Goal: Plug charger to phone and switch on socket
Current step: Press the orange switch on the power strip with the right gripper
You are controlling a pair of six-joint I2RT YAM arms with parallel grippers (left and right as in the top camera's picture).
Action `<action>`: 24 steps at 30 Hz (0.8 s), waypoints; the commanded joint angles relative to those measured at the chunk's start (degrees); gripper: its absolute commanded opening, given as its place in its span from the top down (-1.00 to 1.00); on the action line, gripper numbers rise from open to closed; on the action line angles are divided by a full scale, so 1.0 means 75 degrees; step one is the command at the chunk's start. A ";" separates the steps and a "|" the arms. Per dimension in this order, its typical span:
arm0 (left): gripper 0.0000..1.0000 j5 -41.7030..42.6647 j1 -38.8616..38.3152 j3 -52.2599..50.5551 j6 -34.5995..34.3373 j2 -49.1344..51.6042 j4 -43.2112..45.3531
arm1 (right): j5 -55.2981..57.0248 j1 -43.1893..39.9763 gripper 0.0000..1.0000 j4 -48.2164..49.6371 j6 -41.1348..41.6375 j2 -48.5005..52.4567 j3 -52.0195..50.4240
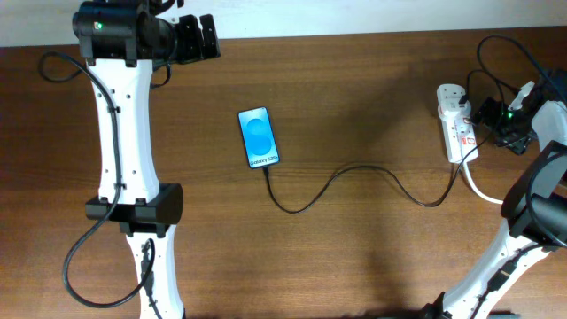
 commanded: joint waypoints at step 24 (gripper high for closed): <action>-0.99 -0.0085 0.0017 0.0050 0.0067 -0.0087 -0.0012 | -0.0146 0.0510 -0.94 -0.0326 -0.0396 0.0306 -0.0076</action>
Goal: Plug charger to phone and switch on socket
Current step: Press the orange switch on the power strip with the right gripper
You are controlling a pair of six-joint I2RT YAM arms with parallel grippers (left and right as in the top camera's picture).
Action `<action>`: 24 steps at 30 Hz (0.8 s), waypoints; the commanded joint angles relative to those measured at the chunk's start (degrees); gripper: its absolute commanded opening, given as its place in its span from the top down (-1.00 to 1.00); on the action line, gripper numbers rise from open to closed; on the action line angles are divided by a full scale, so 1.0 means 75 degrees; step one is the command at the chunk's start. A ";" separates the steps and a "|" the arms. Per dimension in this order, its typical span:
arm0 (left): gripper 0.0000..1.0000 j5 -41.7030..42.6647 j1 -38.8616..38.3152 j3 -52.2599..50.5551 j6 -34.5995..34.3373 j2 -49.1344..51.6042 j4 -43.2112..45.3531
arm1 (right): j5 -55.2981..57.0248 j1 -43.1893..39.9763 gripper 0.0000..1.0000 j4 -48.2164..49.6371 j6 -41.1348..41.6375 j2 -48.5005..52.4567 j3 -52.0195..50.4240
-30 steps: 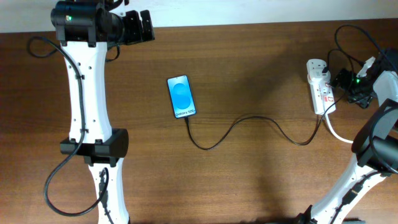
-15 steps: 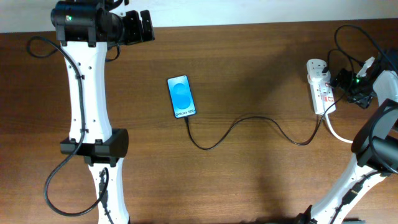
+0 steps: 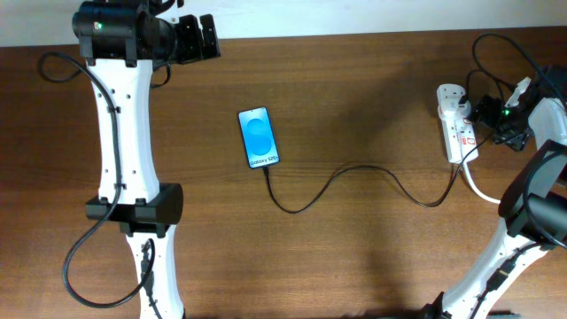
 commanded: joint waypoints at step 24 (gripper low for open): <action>-0.99 -0.0085 0.0017 0.0050 0.0067 -0.0087 -0.0012 | -0.0312 0.0670 -0.94 -0.0475 -0.0289 0.0306 -0.0172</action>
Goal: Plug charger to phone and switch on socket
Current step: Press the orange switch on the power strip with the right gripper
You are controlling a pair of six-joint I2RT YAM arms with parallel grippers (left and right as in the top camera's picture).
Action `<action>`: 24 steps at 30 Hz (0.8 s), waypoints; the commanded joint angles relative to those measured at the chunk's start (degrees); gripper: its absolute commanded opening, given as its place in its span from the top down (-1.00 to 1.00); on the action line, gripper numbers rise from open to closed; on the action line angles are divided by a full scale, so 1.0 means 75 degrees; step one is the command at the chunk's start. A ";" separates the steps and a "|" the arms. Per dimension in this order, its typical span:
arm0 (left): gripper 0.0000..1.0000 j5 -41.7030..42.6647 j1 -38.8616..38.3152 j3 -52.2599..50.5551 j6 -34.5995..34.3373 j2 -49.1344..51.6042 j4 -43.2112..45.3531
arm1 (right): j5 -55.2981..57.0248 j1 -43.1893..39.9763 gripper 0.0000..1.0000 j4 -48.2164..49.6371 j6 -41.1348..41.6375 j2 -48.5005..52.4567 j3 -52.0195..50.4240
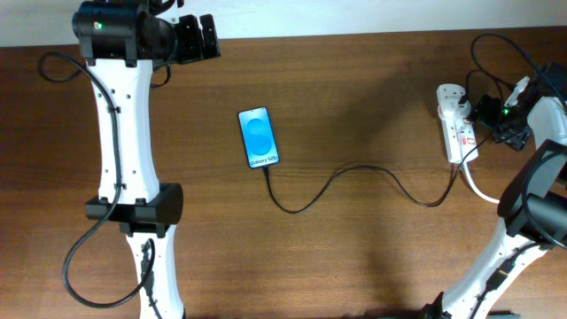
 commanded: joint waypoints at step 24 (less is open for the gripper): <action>-0.99 -0.0085 0.0017 0.0050 0.0070 -0.0087 -0.0012 | -0.0052 0.0085 -0.94 -0.0577 0.0210 0.0297 0.0309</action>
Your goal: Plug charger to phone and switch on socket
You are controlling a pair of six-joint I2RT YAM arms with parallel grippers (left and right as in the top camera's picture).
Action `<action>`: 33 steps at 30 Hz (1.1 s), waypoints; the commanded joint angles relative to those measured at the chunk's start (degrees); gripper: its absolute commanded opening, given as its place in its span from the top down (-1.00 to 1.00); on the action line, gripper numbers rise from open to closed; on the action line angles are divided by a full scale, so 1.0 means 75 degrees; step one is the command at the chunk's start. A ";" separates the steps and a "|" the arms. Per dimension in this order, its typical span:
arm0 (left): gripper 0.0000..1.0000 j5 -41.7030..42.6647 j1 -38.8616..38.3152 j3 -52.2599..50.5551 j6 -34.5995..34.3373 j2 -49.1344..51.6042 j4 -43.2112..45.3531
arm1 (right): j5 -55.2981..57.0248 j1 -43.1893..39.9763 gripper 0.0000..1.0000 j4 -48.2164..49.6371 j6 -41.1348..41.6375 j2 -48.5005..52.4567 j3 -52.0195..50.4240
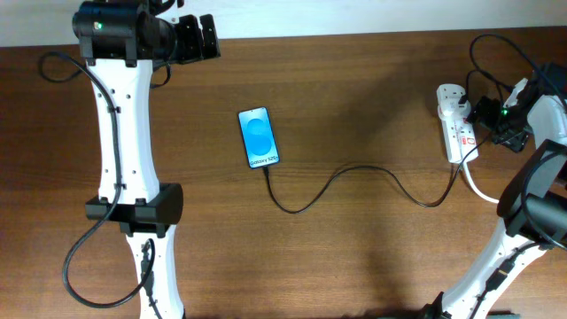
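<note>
The phone (260, 137) lies face up in the middle of the table with its blue screen lit. A black charger cable (354, 170) runs from the phone's near end across the wood to the white power strip (454, 128) at the far right. My right gripper (483, 112) sits against the strip's right side, beside a white plug (452, 96), and its fingers look shut. The strip's switch cannot be made out. My left gripper (206, 37) hovers at the far left edge, well away from the phone, open and holding nothing.
A white cable (478, 188) leaves the strip toward the right arm's base. Black arm cables (492, 49) loop behind the strip. The left arm (124, 133) stretches along the table's left side, with a black cable loop (84, 266) at its base.
The phone lay lit with the cable in it at every moment, and the left arm stayed still. My right gripper was at the strip's right side at first, then sat slightly farther back along it, and has kept that place.
</note>
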 commanded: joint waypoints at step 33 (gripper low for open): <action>-0.99 -0.0085 0.0017 0.0050 0.0067 -0.0087 -0.0009 | -0.0734 0.0761 -0.98 -0.4287 -0.0557 -0.3783 0.4782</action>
